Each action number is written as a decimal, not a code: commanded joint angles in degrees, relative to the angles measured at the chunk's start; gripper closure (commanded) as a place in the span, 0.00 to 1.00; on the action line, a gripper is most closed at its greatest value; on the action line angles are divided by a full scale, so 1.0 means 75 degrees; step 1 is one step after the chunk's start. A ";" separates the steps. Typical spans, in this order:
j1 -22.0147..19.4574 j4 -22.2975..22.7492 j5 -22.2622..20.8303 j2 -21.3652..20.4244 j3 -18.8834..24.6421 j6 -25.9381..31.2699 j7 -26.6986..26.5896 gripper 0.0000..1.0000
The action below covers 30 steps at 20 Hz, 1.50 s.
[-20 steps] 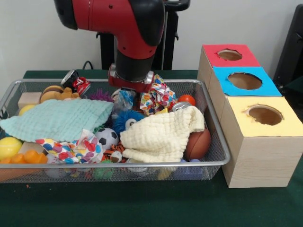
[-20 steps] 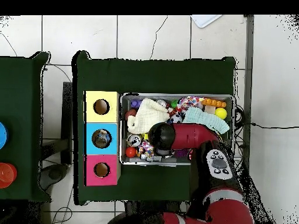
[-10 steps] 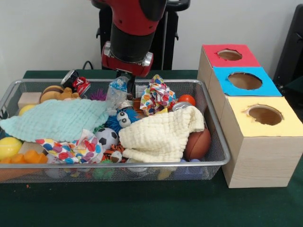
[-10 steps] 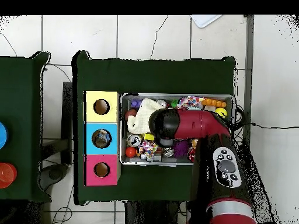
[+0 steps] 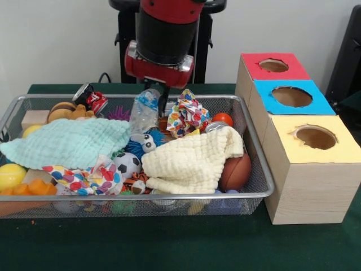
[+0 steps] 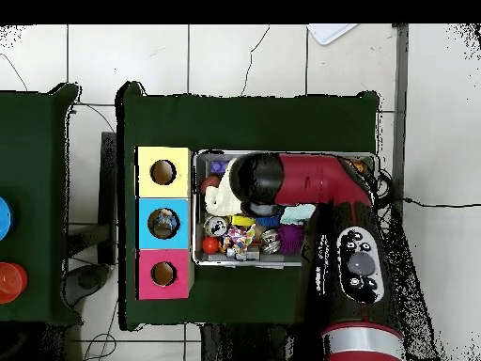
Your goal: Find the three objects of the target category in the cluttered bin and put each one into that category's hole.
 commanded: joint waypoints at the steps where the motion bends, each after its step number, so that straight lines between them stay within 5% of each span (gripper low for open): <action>1: 0.0713 -0.1048 0.0516 0.0074 0.0406 0.1715 0.1063 1.00; 10: 0.0926 -0.2472 0.1359 0.0182 0.0389 0.3071 0.1420 1.00; 18: 0.1432 -0.3295 0.1619 0.1155 0.0134 0.2655 0.2250 1.00; 26: 0.2050 -0.3326 0.2128 0.1667 -0.0165 0.2270 0.3273 1.00; 30: 0.2180 -0.2312 0.2430 0.1190 -0.0320 0.2387 0.3306 1.00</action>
